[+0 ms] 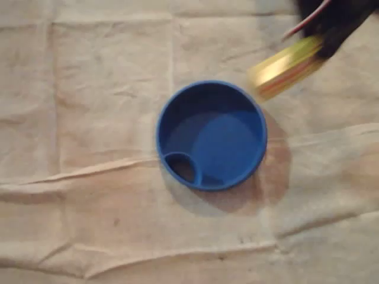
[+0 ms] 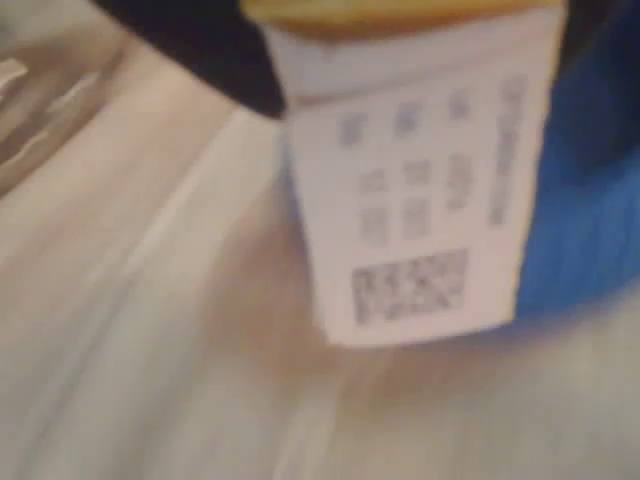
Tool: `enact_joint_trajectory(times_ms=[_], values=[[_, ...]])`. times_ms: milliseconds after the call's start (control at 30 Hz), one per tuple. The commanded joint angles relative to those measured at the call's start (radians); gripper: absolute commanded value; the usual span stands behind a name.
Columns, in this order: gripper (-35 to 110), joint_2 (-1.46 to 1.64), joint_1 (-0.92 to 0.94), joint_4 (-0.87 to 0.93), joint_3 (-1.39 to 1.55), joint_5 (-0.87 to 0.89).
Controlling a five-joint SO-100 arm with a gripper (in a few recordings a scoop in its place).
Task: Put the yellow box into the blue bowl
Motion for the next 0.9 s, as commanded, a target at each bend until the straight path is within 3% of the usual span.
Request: enact_joint_trajectory(times_ms=[0,567,867], values=[[0,-0.084,0.069,0.018,-0.233,-0.005],[0,-0.281,0.229,0.011,-0.380,-0.057],[0,-0.348,0.255,-0.101,-0.379,-0.057]])
